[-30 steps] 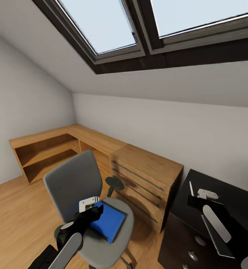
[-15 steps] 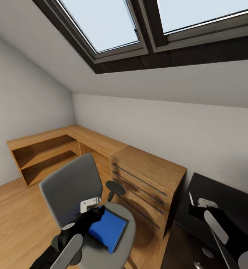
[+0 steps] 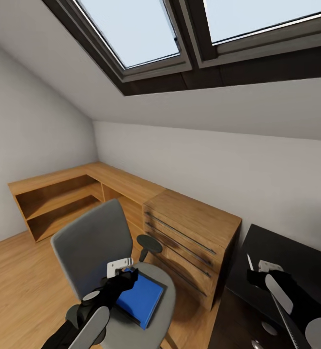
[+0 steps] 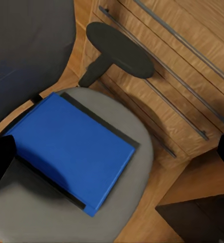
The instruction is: In the bedroom, organize the workspace by keeping the computer under the desk, ensuring the monitor is on the desk, placing the keyboard on the desk next to the monitor, placing the mouse on the desk next to the keyboard, moving the folder from the swivel chair onto the desk next to the mouse, stacking the notebook on top of the folder with the pen on top of the notebook, and positioning the swivel chair next to the desk.
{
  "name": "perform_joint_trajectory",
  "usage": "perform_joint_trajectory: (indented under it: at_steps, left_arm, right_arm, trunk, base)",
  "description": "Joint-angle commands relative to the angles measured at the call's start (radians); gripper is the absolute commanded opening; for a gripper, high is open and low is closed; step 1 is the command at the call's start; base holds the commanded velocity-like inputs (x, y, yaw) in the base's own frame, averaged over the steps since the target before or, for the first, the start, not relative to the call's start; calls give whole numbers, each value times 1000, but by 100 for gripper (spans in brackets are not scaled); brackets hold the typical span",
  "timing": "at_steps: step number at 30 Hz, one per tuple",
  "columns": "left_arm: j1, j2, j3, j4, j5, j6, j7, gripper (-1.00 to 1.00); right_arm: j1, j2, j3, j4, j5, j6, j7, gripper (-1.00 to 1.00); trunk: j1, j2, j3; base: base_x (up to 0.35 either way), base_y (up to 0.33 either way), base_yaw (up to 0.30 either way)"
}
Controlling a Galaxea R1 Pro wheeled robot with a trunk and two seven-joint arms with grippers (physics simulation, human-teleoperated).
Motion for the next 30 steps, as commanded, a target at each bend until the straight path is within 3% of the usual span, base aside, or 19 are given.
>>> perform_joint_trajectory:
  at_steps: [1,5,14,30]
  left_arm:
    - [-1,1,-2,-3,7,1,8,100]
    - [-1,2,-3,-15,7,0,6,100]
    - [-1,7,-3,-40,8,-6,5,100]
    - [-1,3,-6,-72,15,-8,4,100]
  right_arm:
    - [-6,-1,6,9,-11,2,-9,-100]
    - [-41,27,6,80,-4,0,-9,-100]
    - [-75,72,6,161,74,-42,-9,-100]
    - [-139,75,5,314,82,-92,-13,-100]
  trunk:
    - [0,-1,-2]
    - [0,-1,-2]
    - [0,-1,-2]
    - [0,-1,-2]
  base:
    - [0,0,0]
    - [0,0,0]
    - [0,0,0]
    - [57,0,0]
